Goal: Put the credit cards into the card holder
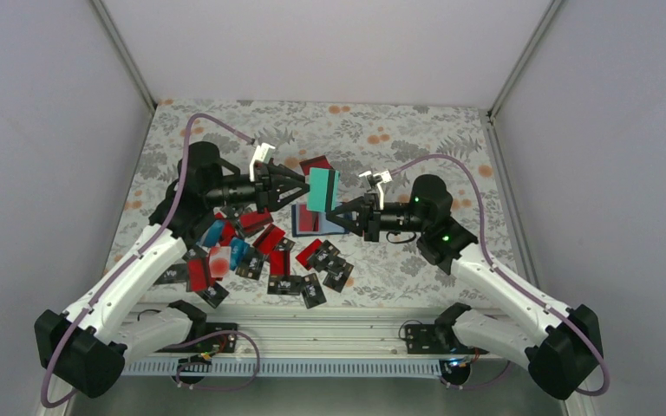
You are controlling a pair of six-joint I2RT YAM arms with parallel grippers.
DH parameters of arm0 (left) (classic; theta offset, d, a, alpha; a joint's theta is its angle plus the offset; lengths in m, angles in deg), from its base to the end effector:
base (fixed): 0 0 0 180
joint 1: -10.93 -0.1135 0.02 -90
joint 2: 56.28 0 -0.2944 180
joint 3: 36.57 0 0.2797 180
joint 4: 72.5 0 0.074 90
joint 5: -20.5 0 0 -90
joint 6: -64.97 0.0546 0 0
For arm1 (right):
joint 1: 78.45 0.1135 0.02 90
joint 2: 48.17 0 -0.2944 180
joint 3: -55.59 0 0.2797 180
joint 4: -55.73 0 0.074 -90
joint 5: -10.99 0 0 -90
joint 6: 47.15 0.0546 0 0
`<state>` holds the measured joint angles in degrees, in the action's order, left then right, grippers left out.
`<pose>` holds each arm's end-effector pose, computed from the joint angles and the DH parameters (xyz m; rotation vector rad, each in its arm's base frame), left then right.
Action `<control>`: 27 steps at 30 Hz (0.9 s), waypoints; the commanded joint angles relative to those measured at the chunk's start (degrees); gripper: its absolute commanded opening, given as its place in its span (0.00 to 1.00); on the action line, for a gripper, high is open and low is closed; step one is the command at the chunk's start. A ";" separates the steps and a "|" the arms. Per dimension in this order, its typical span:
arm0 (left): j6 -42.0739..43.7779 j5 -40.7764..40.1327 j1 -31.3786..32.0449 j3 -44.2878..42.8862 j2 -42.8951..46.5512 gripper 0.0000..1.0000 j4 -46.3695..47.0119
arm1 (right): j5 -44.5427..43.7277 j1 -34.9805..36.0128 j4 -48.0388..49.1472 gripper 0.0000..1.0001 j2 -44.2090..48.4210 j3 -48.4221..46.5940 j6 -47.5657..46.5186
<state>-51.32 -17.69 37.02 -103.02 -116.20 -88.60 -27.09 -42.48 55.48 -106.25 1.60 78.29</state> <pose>0.2116 -0.1514 0.3821 0.7193 1.7603 -1.4231 0.1776 0.1820 0.3353 -0.7945 1.7389 1.6316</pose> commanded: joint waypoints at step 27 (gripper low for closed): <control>1.28 6.87 1.07 -0.40 -1.23 0.17 1.95 | 4.25 -0.28 1.61 0.04 -2.34 -3.50 -3.32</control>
<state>-50.75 -10.98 37.83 -103.00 -117.10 -87.55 -24.03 -42.53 56.48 -108.44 -0.04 76.83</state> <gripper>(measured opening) 0.171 0.042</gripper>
